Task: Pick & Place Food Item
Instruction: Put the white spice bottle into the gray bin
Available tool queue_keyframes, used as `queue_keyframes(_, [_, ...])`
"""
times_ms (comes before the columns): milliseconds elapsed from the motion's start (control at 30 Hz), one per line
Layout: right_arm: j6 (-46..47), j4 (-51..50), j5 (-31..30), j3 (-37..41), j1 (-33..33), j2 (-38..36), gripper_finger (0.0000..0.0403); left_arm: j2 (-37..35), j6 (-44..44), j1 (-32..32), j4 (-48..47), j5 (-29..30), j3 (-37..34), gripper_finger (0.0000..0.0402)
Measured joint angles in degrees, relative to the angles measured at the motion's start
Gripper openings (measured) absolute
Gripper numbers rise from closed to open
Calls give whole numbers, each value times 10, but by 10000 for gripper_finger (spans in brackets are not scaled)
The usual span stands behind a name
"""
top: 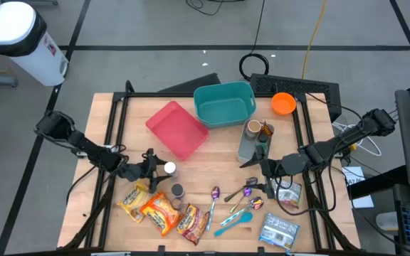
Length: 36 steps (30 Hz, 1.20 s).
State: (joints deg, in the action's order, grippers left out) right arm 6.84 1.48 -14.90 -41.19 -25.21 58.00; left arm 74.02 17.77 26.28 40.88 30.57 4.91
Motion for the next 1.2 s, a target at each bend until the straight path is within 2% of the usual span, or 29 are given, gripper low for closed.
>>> queue_keyframes(200, [0, 0, 0, 0, 0, 0, 322, 0, -24, -9, 0, 10, 0, 201])
queue_keyframes(333, [0, 0, 0, 0, 0, 0, 322, 0, -21, -9, 0, 10, 0, 201])
queue_keyframes(433, [0, 0, 0, 0, 0, 0, 322, 0, 20, -9, 1, 10, 0, 205])
queue_keyframes(567, [0, 0, 0, 0, 0, 0, 322, 0, 74, -9, 2, 8, 0, 289])
queue_keyframes(667, [0, 0, 0, 0, 0, 0, 322, 0, 70, -9, 0, 10, 0, 356])
queue_keyframes(767, [0, 0, 0, 0, 0, 0, 322, 0, 63, -9, 0, 27, 0, 389])
queue_keyframes(967, [0, 0, 0, 0, 0, 0, 322, 0, 54, -10, 1, 30, 0, 354])
queue_keyframes(1200, [0, 0, 0, 0, 0, 0, 322, 0, -27, -36, 19, 6, 7, 324])
